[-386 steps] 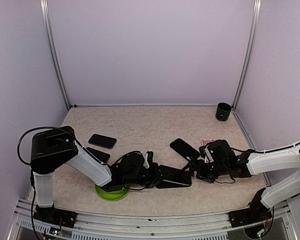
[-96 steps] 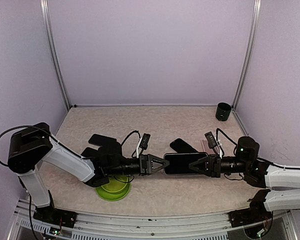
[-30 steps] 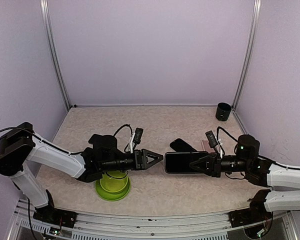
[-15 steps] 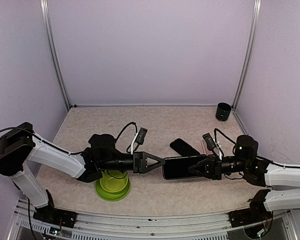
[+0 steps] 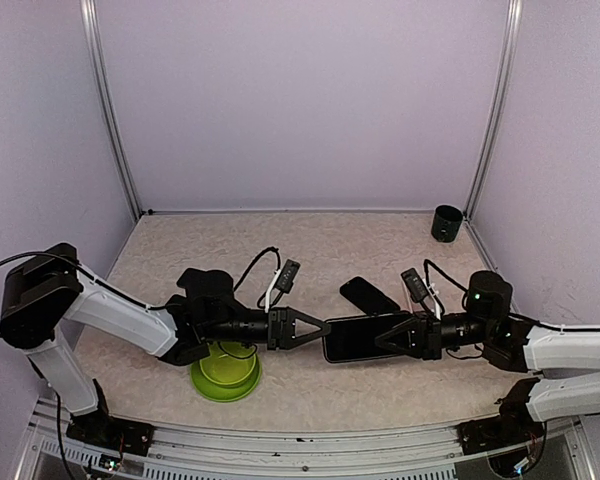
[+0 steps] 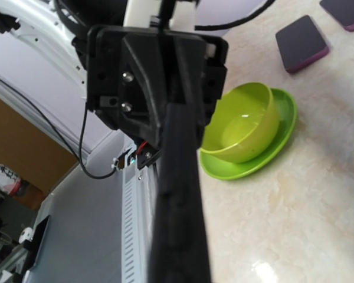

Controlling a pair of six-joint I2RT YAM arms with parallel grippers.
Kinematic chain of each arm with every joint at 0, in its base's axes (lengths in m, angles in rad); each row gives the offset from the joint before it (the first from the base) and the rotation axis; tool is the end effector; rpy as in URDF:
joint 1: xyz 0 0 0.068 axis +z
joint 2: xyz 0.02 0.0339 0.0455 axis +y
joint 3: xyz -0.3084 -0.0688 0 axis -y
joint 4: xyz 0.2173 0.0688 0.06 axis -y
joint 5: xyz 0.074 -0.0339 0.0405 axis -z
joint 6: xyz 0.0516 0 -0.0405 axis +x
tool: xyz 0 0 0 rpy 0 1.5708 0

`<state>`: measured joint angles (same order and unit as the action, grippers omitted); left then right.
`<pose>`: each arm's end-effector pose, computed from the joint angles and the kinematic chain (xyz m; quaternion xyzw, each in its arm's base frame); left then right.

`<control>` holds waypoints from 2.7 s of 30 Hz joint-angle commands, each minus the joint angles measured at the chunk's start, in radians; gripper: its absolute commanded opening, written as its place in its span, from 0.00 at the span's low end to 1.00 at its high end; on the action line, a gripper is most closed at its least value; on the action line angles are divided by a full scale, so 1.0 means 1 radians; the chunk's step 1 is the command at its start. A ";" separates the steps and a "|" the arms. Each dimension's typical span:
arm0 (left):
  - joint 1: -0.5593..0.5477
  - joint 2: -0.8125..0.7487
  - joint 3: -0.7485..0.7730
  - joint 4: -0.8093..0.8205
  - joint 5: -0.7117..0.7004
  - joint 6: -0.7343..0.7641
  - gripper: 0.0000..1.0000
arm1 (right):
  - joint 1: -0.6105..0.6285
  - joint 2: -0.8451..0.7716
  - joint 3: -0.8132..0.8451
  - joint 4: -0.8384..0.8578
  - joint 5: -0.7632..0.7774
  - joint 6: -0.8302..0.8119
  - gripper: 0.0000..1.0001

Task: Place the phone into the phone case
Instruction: Press the corner of the phone case, then press the phone against the phone case, then press the corner of the phone case at the bottom right corner of the phone case.

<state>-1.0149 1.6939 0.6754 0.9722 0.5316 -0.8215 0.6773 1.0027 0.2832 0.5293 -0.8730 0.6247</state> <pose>0.1579 -0.3037 0.2606 0.2479 0.6771 -0.6448 0.2537 0.1017 0.1325 0.2551 -0.2875 0.6914 0.6090 0.2615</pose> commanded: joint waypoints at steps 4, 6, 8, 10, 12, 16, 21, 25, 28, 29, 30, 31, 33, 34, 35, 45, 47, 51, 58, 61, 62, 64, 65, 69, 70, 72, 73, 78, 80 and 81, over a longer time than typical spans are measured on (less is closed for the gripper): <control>0.010 -0.011 0.034 -0.110 -0.135 0.027 0.00 | 0.003 0.005 0.034 -0.032 0.058 -0.061 0.08; 0.010 -0.025 0.029 -0.131 -0.168 0.037 0.00 | 0.003 0.011 0.042 -0.053 0.073 -0.069 0.08; 0.009 -0.030 0.028 -0.138 -0.173 0.038 0.00 | 0.003 0.019 0.044 -0.053 0.070 -0.069 0.06; 0.010 -0.028 0.030 -0.141 -0.169 0.036 0.01 | 0.003 0.021 0.045 -0.052 0.067 -0.067 0.04; 0.012 -0.029 0.027 -0.142 -0.166 0.033 0.06 | 0.003 0.015 0.045 -0.052 0.074 -0.066 0.01; 0.026 -0.035 0.008 -0.110 -0.132 0.021 0.16 | 0.001 -0.014 0.042 -0.057 0.088 -0.067 0.00; 0.060 -0.057 -0.040 -0.072 -0.139 -0.013 0.34 | -0.002 -0.048 0.038 -0.073 0.103 -0.069 0.00; 0.061 -0.060 -0.048 -0.080 -0.162 -0.020 0.42 | -0.003 -0.048 0.037 -0.070 0.108 -0.062 0.00; 0.047 -0.051 -0.043 -0.072 -0.157 -0.016 0.46 | -0.003 -0.043 0.036 -0.064 0.119 -0.052 0.00; 0.040 -0.048 -0.038 -0.079 -0.161 -0.009 0.47 | -0.003 -0.042 0.037 -0.063 0.123 -0.048 0.00; 0.030 -0.046 -0.031 -0.086 -0.164 -0.001 0.48 | -0.003 -0.039 0.040 -0.063 0.129 -0.045 0.00; 0.020 -0.044 -0.021 -0.095 -0.166 0.008 0.49 | -0.002 -0.037 0.042 -0.066 0.143 -0.038 0.00; -0.004 -0.038 0.000 -0.119 -0.175 0.031 0.50 | -0.003 -0.030 0.052 -0.079 0.167 -0.029 0.00; -0.014 -0.035 0.011 -0.134 -0.182 0.043 0.51 | -0.002 -0.027 0.056 -0.082 0.172 -0.025 0.00; -0.024 -0.029 0.022 -0.149 -0.191 0.051 0.51 | -0.003 -0.022 0.059 -0.079 0.173 -0.020 0.00; -0.043 0.020 0.050 -0.152 -0.214 0.040 0.45 | -0.002 -0.030 0.068 -0.061 0.169 0.011 0.00; -0.043 0.027 0.052 -0.162 -0.225 0.041 0.45 | -0.002 -0.039 0.069 -0.064 0.170 0.011 0.00; -0.044 0.036 0.057 -0.173 -0.246 0.035 0.39 | -0.002 -0.050 0.070 -0.070 0.170 0.011 0.00; -0.042 0.042 0.065 -0.161 -0.240 0.029 0.11 | -0.003 -0.036 0.065 -0.074 0.181 0.005 0.00; -0.038 0.041 0.057 -0.146 -0.227 0.024 0.02 | -0.002 -0.036 0.065 -0.077 0.188 0.003 0.00; -0.035 0.042 0.047 -0.133 -0.218 0.018 0.01 | -0.003 -0.037 0.065 -0.077 0.187 0.003 0.00; -0.026 0.040 0.027 -0.088 -0.197 0.003 0.00 | -0.005 -0.042 0.066 -0.077 0.186 0.002 0.00; -0.022 0.040 0.017 -0.071 -0.187 -0.006 0.00 | -0.006 -0.045 0.066 -0.078 0.186 0.001 0.00; -0.004 0.039 -0.011 -0.040 -0.180 -0.029 0.00 | -0.009 -0.047 0.067 -0.074 0.179 0.006 0.00; -0.002 0.039 -0.014 -0.040 -0.182 -0.030 0.00 | -0.010 -0.046 0.067 -0.073 0.176 0.007 0.00; 0.002 0.038 -0.021 -0.038 -0.186 -0.034 0.00 | -0.012 -0.045 0.066 -0.074 0.179 0.007 0.00; 0.005 0.037 -0.025 -0.034 -0.188 -0.038 0.00 | -0.014 -0.043 0.066 -0.075 0.180 0.007 0.00; 0.008 0.026 -0.030 -0.036 -0.183 -0.034 0.09 | -0.023 -0.041 0.068 -0.078 0.189 0.018 0.00; 0.004 0.027 -0.023 -0.046 -0.173 -0.026 0.17 | -0.026 -0.042 0.074 -0.084 0.202 0.024 0.00; 0.000 0.026 -0.019 -0.055 -0.174 -0.020 0.21 | -0.026 -0.042 0.076 -0.086 0.207 0.028 0.00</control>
<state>-1.0195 1.7237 0.6609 0.9112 0.3508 -0.8589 0.6651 0.9779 0.3134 0.3923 -0.6743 0.6380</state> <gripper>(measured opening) 0.152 0.111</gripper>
